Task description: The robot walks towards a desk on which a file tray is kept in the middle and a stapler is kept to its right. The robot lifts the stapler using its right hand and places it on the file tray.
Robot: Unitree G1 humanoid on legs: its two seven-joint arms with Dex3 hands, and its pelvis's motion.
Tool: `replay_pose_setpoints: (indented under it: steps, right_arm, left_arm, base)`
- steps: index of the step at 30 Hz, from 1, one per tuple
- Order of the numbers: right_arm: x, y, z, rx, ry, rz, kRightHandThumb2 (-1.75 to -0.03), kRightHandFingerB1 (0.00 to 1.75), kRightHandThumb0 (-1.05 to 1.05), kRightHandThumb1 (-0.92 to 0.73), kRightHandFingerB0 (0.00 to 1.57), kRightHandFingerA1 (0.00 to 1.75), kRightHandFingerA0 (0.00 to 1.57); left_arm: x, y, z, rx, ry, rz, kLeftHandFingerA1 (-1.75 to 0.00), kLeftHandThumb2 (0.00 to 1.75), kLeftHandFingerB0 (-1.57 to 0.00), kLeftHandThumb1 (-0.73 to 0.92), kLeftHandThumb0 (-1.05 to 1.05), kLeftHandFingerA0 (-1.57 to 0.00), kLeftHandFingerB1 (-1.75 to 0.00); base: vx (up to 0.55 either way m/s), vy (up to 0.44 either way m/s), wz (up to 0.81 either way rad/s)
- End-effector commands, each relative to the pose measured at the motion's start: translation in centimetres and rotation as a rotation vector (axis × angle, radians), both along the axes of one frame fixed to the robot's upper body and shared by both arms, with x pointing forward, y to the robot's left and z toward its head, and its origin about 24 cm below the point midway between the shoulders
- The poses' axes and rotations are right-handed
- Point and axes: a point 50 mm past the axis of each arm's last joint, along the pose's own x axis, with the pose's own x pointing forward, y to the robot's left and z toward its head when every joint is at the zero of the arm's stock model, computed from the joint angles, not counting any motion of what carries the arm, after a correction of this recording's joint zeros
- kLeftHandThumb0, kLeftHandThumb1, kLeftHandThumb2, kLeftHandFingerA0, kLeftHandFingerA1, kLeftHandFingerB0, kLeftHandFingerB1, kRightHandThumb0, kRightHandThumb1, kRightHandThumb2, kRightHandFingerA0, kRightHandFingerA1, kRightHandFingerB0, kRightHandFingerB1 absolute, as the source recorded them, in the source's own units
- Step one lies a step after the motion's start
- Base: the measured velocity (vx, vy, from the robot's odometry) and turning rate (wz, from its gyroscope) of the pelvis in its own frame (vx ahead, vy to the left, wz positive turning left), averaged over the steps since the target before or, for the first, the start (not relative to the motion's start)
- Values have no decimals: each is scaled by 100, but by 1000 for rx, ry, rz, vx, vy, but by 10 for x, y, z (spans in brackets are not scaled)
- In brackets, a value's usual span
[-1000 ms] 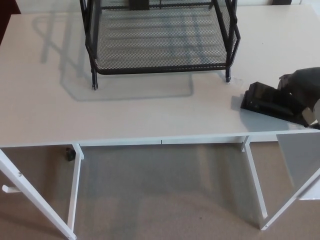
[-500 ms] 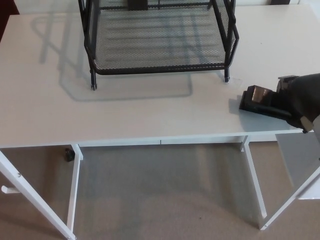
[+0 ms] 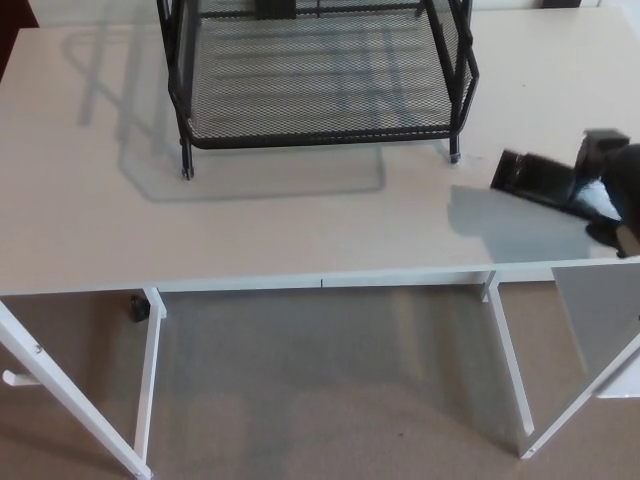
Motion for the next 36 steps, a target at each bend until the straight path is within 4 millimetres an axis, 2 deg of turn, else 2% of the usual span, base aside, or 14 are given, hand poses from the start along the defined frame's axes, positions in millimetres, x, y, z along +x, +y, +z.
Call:
replay_pose_setpoints:
  steps: [1,7,11,12,13,14,21,22,24,26,30,31,32,36]
  right_arm:
    - [1,-8,61,122,-338,36,-80,123,-19,-59,84,138,95]
    - [5,8,122,212,-540,160,-89,171,-19,-62,63,175,86]
    - [6,22,150,244,-593,217,-93,157,-20,-58,73,175,94]
    - [6,26,157,244,-586,240,-88,105,-23,-61,85,162,97]
    - [6,31,164,254,-599,255,-90,129,-22,-61,80,168,93]
    - [6,36,169,257,-607,276,-96,141,-15,-59,78,168,100]
    - [13,74,194,274,-598,405,-103,153,-21,-53,77,174,92]
    - [14,80,196,265,-593,418,-105,149,-19,-51,81,171,95]
    - [22,93,200,234,-520,417,-63,66,-36,-56,90,161,95]
    - [24,95,201,226,-497,420,-63,66,-36,-56,90,161,95]
    - [41,117,197,146,-344,390,-61,143,-27,-61,78,174,85]
    - [45,121,196,126,-300,360,-89,111,-37,-46,89,133,114]
    - [50,126,196,125,-239,319,-60,70,-36,-60,86,170,83]
    - [62,136,195,120,-154,252,-57,71,-37,-58,86,165,84]
  left_arm:
    - [1,2,4,6,-44,-31,-106,133,-37,53,-105,-68,-93]
    - [4,1,3,0,-46,-19,-107,131,-42,53,-105,-68,-96]
    - [5,1,3,9,-36,-58,-107,133,-43,54,-105,-70,-97]
    - [5,1,3,15,-31,-63,-115,141,0,41,-105,-81,-77]
    - [5,1,4,15,-32,-64,-118,139,0,38,-105,-86,-77]
    - [5,1,3,12,-35,-61,-106,133,-44,55,-105,-70,-97]
    - [7,0,2,5,-42,-48,-109,135,-45,54,-105,-70,-99]
    - [7,0,3,2,-47,-44,-119,136,0,33,-103,-88,-78]
    - [9,-1,2,0,-49,-24,-117,121,-38,59,-105,-67,-111]
    - [9,-1,2,1,-48,-29,-117,121,-38,59,-105,-67,-111]
    - [10,-2,2,-1,-52,-60,-110,135,-43,54,-105,-72,-101]
    - [10,-2,2,-2,-53,-58,-110,135,-43,54,-105,-73,-100]
    - [10,-3,1,-4,-57,-54,-108,134,-43,55,-105,-70,-98]
    - [11,-4,0,-8,-59,-50,-108,133,-43,55,-105,-69,-97]
  base:
    - [0,0,0]
    - [0,0,0]
    - [0,0,0]
    - [0,0,0]
    - [0,0,0]
    - [0,0,0]
    - [0,0,0]
    - [0,0,0]
    - [0,0,0]
    - [0,0,0]
    - [0,0,0]
    - [0,0,0]
    - [0,0,0]
    - [0,0,0]
